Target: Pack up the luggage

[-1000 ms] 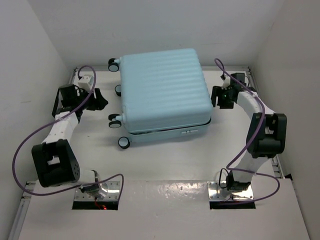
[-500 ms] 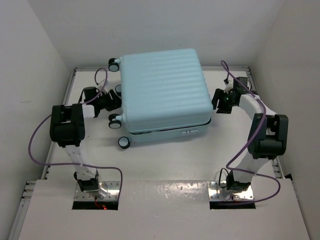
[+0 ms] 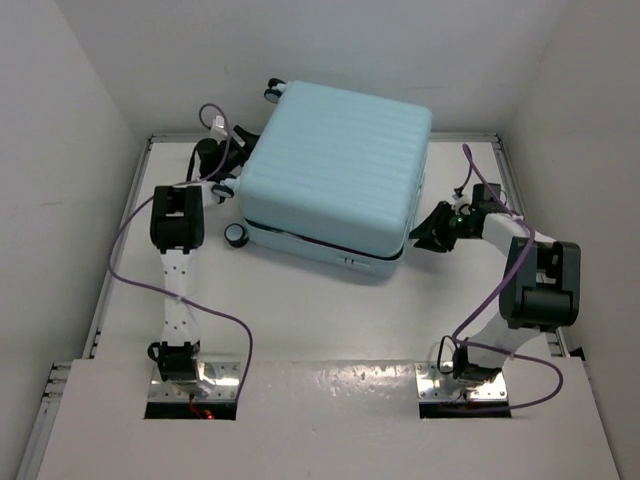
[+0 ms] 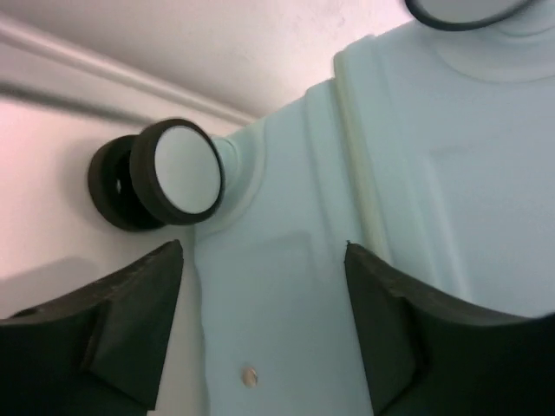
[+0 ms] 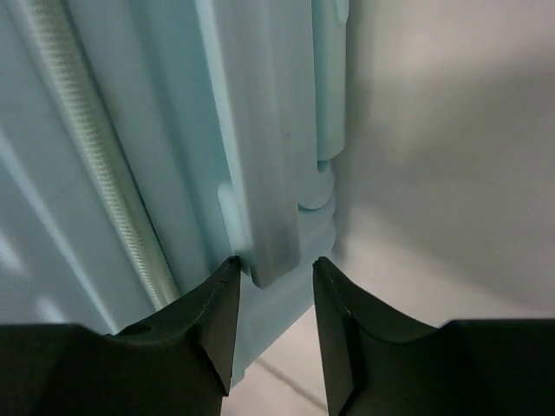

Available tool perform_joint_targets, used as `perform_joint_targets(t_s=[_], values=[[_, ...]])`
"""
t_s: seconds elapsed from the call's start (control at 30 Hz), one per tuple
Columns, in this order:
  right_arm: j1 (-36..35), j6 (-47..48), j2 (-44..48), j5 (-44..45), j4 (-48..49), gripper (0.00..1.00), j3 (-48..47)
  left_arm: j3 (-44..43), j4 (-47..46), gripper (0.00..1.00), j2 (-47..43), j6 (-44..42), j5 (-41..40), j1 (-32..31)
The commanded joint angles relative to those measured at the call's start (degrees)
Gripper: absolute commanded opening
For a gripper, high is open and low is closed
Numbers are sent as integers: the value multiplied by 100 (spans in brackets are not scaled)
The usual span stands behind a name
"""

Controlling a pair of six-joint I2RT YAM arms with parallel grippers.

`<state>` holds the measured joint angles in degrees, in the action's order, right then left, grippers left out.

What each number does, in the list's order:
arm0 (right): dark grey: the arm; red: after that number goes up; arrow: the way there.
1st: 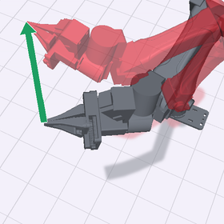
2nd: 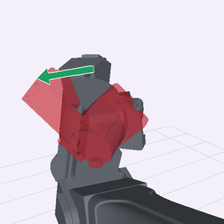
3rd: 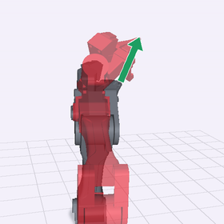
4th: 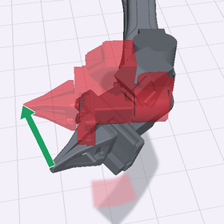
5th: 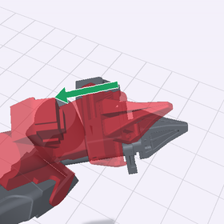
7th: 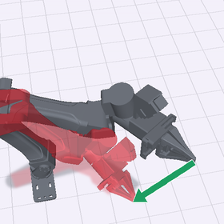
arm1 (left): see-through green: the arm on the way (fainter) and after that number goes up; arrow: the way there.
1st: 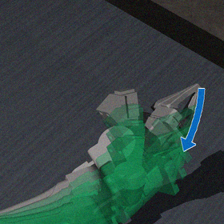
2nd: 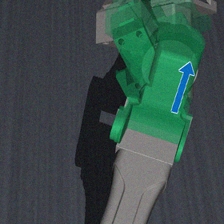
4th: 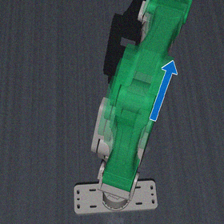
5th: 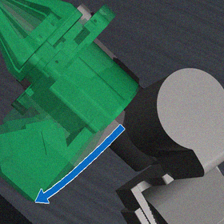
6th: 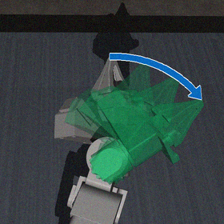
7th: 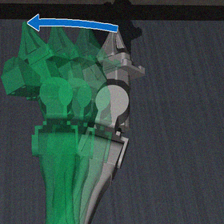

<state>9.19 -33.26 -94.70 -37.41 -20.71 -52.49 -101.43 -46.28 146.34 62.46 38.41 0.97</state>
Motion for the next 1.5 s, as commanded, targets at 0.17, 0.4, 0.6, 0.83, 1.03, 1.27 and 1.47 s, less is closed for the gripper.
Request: perform_joint_targets(t_s=[0.17, 0.4, 0.6, 0.83, 1.03, 1.27, 1.47], values=[[-1514, -2743, -488, -944, 1662, 37, 741, 1860, -391, 83, -2669, -594, -1720, 1070], [-2649, -3328, -218, -680, 2018, 35, 590, 4146, 1251, 83, -5675, -1341, -1952, 1950], [-1977, -2260, 1073, -267, 1141, 35, 1293, 5675, 3648, 77, -7786, -1904, -1688, 2179], [-271, 99, 1656, 602, 548, 33, 58, 6556, 4505, 69, -8473, -1904, -2030, 1863], [338, 346, 122, 1604, 1393, 41, -1988, 6759, 4505, 64, -7921, -1851, -2276, 1380], [22, -119, -2841, 1702, 1447, 49, -5014, 6759, 3987, 64, -7182, -1851, -2461, 993], [-347, -972, -4864, 1307, 1728, 54, -6773, 6312, 3924, 66, -6322, -1957, -2338, 993]])
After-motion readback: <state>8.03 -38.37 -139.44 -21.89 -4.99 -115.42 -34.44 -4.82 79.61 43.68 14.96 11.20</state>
